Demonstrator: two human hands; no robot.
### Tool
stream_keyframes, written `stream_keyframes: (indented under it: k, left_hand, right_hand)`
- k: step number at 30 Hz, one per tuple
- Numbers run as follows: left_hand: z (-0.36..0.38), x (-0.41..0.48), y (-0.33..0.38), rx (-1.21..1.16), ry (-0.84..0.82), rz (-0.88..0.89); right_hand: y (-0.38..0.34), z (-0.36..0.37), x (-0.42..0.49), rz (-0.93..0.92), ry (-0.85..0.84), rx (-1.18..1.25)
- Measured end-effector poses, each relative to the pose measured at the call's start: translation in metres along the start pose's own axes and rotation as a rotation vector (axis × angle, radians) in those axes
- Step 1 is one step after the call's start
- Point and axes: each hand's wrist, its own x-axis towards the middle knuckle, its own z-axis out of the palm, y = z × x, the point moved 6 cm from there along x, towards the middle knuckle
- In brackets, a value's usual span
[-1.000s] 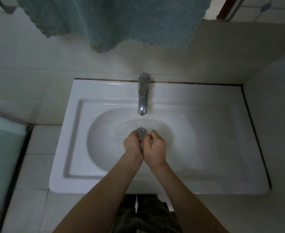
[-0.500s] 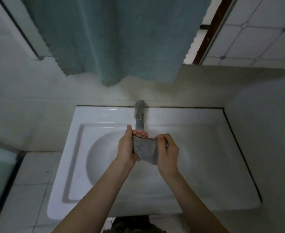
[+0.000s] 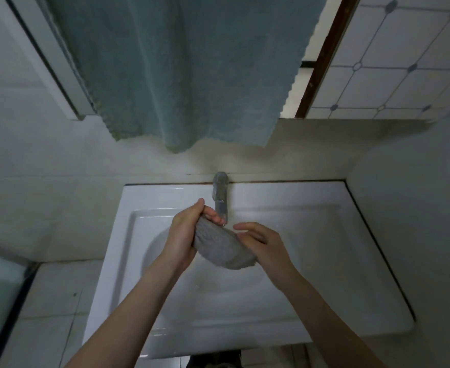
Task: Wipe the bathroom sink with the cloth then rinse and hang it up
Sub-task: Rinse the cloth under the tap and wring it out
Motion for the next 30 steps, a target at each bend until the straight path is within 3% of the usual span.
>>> stream_keyframes:
  k: [3, 7, 12, 19, 23, 30]
  left_hand:
    - [0.005, -0.002, -0.001, 0.073, -0.037, 0.058]
    - [0.000, -0.003, -0.006, 0.230, -0.087, 0.101]
    - [-0.015, -0.009, -0.026, 0.490, -0.181, -0.086]
    - [-0.018, -0.004, -0.030, 0.799, -0.227, 0.052]
    - [-0.016, -0.001, -0.026, 0.808, -0.185, 0.181]
    - [-0.004, -0.003, -0.021, 0.643, -0.165, 0.075]
  right_hand:
    - [-0.002, 0.005, -0.003, 0.018, -0.156, -0.050]
    - [-0.001, 0.004, -0.003, -0.069, 0.000, -0.151]
    - [0.006, -0.004, -0.005, -0.103, 0.162, -0.145]
    - [0.009, -0.002, -0.002, -0.147, 0.080, -0.273]
    - [0.011, -0.004, -0.002, -0.153, 0.105, -0.281]
    - [0.009, -0.015, 0.003, -0.118, 0.105, -0.205]
